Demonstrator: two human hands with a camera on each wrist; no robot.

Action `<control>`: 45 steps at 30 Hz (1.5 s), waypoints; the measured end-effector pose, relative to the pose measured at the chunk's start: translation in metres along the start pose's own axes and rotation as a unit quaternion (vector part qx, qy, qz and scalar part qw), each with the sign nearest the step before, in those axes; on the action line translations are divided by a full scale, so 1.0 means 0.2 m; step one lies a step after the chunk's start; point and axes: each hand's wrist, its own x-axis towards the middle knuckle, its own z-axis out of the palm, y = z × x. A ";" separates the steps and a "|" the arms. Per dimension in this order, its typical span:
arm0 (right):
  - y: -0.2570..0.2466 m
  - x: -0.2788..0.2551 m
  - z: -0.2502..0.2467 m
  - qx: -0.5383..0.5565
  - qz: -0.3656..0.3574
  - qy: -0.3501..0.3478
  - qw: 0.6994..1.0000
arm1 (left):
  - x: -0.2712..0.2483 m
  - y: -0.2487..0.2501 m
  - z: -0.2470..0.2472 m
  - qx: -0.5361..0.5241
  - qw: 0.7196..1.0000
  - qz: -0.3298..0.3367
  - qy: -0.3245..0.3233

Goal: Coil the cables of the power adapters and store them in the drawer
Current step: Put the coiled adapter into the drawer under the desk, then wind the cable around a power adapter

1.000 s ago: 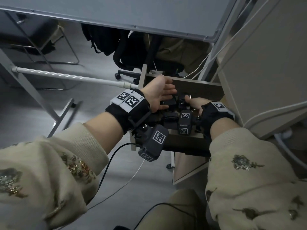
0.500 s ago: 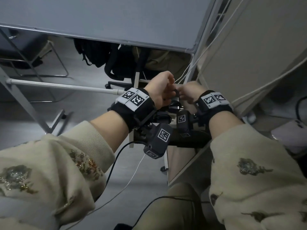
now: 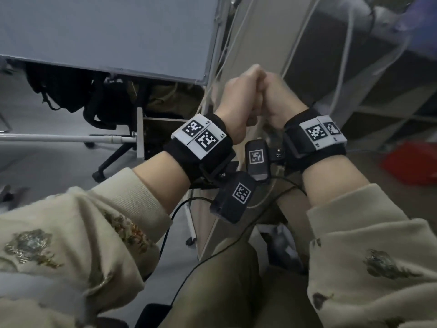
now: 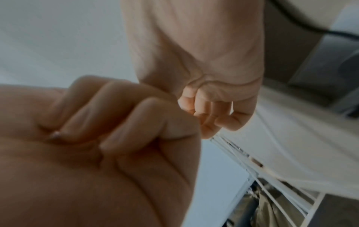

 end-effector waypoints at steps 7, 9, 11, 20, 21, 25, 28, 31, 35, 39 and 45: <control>-0.03 -0.42 -0.41 -0.003 -0.022 0.073 0.997 | -0.19 -0.11 0.37 -0.041 0.987 -0.023 -0.153; -0.02 -0.51 -0.55 0.010 -0.012 0.080 0.997 | -0.24 -0.14 0.49 -0.039 0.979 -0.034 -0.196; 0.01 -0.60 -0.69 0.008 -0.003 0.096 0.995 | -0.27 -0.18 0.62 -0.035 0.971 -0.049 -0.233; 0.15 -1.08 -1.35 -0.106 0.061 0.331 0.936 | -0.52 -0.43 1.25 -0.016 0.898 -0.126 -0.422; 0.16 -1.14 -1.39 -0.108 0.072 0.348 0.928 | -0.54 -0.45 1.31 -0.019 0.886 -0.142 -0.441; 0.20 -1.37 -1.54 -0.125 0.107 0.384 0.908 | -0.65 -0.55 1.49 -0.025 0.845 -0.200 -0.495; 0.21 -1.53 -1.65 -0.185 0.145 0.432 0.871 | -0.72 -0.61 1.61 -0.004 0.826 -0.223 -0.517; 0.23 -1.69 -1.74 -0.206 0.201 0.429 0.856 | -0.77 -0.64 1.70 -0.013 0.825 -0.242 -0.511; 0.24 -1.85 -1.74 -0.219 0.302 0.300 0.878 | -0.80 -0.66 1.77 -0.021 0.830 -0.261 -0.492; 0.28 -1.91 -1.72 -0.224 0.369 0.169 0.886 | -0.81 -0.68 1.80 0.073 0.824 -0.228 -0.513; 0.34 -1.84 -1.65 -0.310 0.407 0.067 0.857 | -0.81 -0.69 1.81 0.113 0.815 -0.216 -0.525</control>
